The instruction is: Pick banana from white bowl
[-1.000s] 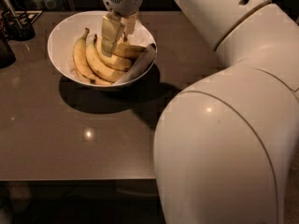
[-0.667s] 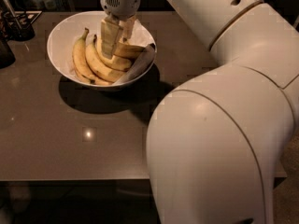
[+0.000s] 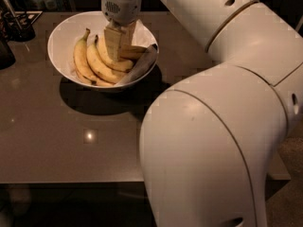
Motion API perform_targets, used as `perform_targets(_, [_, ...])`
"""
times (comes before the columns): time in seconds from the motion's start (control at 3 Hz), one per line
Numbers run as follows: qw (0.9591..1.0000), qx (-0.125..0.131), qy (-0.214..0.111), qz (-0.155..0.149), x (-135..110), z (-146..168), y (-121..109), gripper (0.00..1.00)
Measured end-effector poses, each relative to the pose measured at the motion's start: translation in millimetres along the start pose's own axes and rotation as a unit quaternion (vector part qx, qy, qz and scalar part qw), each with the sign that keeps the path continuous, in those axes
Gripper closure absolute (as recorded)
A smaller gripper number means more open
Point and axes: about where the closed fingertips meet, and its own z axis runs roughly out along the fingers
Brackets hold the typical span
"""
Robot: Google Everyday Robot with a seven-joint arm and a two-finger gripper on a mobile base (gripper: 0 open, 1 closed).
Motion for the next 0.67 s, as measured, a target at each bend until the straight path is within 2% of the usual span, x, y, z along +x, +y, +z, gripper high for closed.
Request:
perform_targets(0.33, [1.0000, 0.000, 0.001, 0.000, 0.2, 0.2, 0.1, 0.79])
perform_targets(0.67, [1.0000, 0.000, 0.001, 0.000, 0.2, 0.2, 0.1, 0.99])
